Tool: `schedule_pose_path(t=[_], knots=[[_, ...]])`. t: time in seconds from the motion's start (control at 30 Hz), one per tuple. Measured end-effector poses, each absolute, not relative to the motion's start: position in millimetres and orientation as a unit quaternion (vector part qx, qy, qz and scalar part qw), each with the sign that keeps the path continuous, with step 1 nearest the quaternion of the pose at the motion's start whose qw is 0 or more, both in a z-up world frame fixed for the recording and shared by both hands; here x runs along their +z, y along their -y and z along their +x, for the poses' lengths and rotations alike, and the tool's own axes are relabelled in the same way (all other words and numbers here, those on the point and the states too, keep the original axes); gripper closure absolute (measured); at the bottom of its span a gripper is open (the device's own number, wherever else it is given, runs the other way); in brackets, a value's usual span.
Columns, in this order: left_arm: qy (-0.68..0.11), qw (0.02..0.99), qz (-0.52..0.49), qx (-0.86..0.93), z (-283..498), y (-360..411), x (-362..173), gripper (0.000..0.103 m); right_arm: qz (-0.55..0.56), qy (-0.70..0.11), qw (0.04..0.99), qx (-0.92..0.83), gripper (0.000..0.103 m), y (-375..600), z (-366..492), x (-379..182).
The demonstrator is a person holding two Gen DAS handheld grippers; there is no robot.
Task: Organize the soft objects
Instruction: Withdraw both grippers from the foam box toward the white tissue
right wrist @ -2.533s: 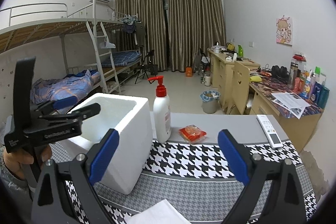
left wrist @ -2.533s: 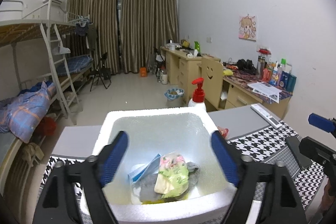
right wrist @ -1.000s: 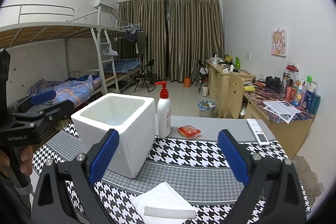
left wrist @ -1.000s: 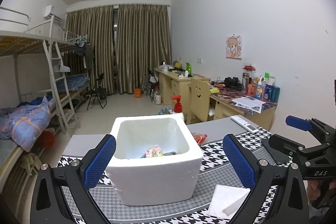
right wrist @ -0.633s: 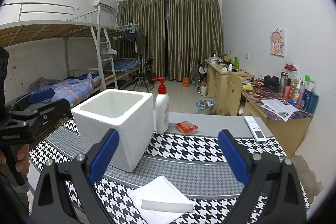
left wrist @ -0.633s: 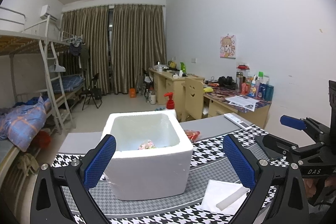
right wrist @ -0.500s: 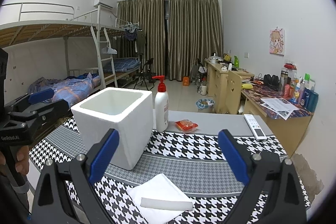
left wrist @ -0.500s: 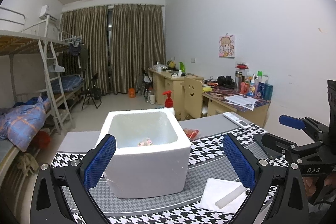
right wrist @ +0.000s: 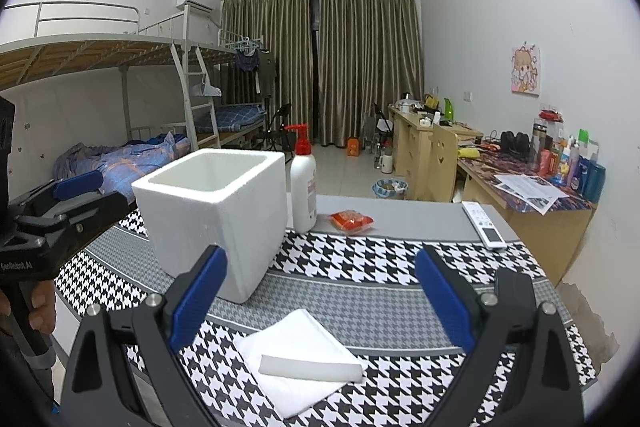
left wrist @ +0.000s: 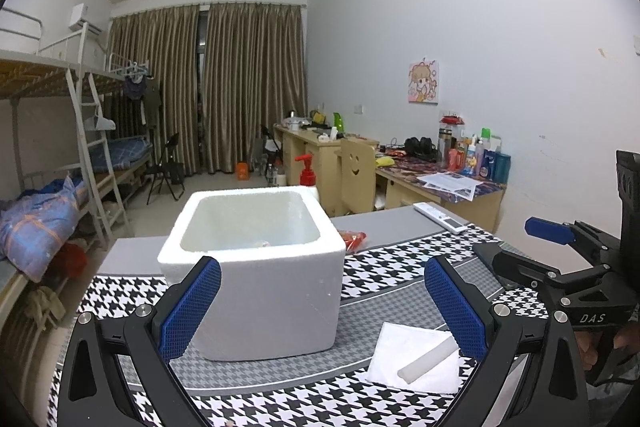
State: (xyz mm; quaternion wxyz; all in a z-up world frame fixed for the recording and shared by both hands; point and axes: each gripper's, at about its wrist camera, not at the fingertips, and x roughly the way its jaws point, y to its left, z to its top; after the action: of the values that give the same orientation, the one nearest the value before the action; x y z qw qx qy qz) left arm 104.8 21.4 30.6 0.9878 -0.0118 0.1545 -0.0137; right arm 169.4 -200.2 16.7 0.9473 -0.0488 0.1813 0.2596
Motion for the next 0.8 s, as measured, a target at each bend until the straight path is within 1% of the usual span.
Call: schedule_pose_path(t=[0.57, 0.8], knots=[[-0.168, 0.985, -0.017, -0.019, 106.7, -7.8, 4.1, 0.001, -0.046, -0.202, 0.941, 0.267, 0.006, 207.1, 168.2, -8.9], [-0.174, 0.984, -0.005, -0.023, 109.6, 0.7, -6.0, 0.001, -0.046, -0.215, 0.938, 0.267, 0.006, 207.5, 169.9, -21.9]])
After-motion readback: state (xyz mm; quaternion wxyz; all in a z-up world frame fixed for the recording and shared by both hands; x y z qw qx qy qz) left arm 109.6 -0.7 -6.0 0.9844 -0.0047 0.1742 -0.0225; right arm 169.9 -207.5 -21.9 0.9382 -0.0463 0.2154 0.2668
